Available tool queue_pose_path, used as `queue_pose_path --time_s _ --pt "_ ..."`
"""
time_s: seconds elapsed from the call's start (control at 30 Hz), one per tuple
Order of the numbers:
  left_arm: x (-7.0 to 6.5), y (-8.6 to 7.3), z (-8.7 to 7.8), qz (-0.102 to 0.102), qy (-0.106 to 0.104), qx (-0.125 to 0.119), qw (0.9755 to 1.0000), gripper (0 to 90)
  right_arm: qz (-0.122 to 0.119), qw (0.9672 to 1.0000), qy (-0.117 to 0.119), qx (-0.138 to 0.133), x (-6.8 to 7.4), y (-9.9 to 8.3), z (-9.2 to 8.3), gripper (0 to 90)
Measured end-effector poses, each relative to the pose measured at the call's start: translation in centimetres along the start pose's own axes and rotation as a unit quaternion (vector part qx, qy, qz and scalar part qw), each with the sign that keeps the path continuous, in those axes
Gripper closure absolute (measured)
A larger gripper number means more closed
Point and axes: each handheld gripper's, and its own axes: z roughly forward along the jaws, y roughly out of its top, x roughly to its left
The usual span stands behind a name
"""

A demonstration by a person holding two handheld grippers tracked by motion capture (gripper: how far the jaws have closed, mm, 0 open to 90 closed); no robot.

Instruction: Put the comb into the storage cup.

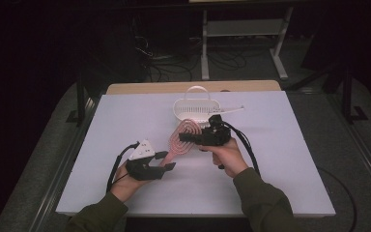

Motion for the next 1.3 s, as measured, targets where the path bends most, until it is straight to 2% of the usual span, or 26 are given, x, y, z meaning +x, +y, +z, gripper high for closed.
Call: queue_pose_path --time_s 0.37,0.5,0.67,0.83,1.03,1.3 --pt "1.0 -0.9 -0.8 -0.015 -0.026 0.003 0.9995 36.7 0.0 0.9999 -0.006 -0.008 -0.2 0.2 -0.5 62.7" --pt "1.1 -1.2 -1.1 -0.015 -0.028 0.002 0.9995 31.4 0.0 0.9999 -0.008 -0.011 -0.2 0.2 -0.6 62.8" --pt "1.5 -2.0 -1.6 -0.009 -0.012 0.006 0.9999 20.9 0.0 0.9999 -0.008 -0.012 -0.2 0.3 -0.8 62.7" --pt "1.8 -2.5 -1.9 -0.004 -0.014 0.007 0.9999 13.4 -0.002 0.9999 -0.009 -0.015 -0.3 0.3 -0.9 62.7" --pt "2.1 -3.2 -2.2 -0.011 -0.021 0.014 0.9996 3.5 -0.002 0.9998 -0.01 -0.016 -0.3 0.4 -0.9 62.7" --pt "2.4 -4.2 -3.0 -0.014 -0.028 0.013 0.9994 0.0 -0.002 0.9997 -0.012 -0.021 -0.2 0.5 -1.2 62.7"
